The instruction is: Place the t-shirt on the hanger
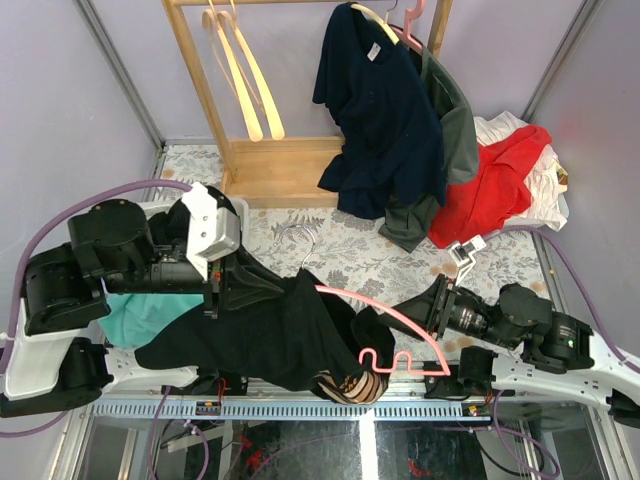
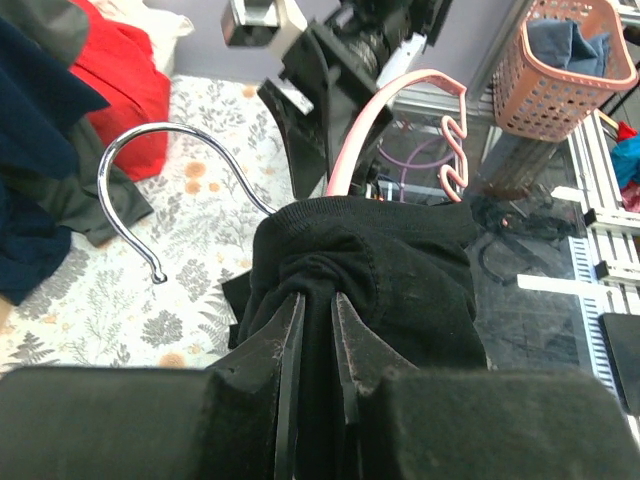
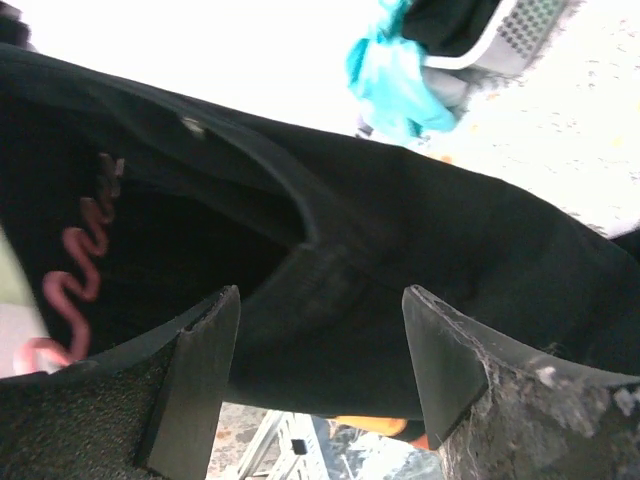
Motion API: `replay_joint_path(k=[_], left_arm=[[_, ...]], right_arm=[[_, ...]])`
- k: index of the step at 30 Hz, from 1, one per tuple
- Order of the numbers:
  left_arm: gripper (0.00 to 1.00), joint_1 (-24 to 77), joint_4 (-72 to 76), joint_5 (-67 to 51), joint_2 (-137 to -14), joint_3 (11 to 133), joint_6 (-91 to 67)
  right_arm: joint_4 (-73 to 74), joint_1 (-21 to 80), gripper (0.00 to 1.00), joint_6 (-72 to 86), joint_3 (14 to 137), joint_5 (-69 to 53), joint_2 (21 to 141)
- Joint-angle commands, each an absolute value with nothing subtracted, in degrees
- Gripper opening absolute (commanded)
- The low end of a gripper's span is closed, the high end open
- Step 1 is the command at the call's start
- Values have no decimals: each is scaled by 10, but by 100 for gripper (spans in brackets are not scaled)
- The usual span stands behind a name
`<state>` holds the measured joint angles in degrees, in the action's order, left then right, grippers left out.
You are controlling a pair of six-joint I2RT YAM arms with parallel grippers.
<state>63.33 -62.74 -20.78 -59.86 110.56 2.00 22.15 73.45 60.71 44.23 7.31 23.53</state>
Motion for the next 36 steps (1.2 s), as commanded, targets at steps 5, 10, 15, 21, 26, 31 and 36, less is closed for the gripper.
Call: replay_joint_path(k=[5, 10, 15, 21, 26, 31, 36], left_arm=[[0, 634, -564, -267, -591, 1072, 3], [0, 633, -560, -270, -592, 1072, 1], [0, 633, -567, -267, -591, 1076, 2], [0, 634, -571, -255, -586, 1068, 5], [0, 633, -574, -247, -589, 1062, 11], [0, 633, -571, -242, -593, 1050, 15], [0, 633, -566, -242, -597, 1050, 14]], right_arm=[[180, 737, 74, 626, 515, -31, 317], [109, 716, 68, 658, 481, -132, 360], [70, 616, 61, 703, 431, -273, 366], [121, 597, 61, 653, 465, -343, 398], [170, 597, 61, 600, 488, -397, 423], [226, 597, 61, 551, 502, -440, 431], [310, 597, 60, 486, 510, -436, 444]])
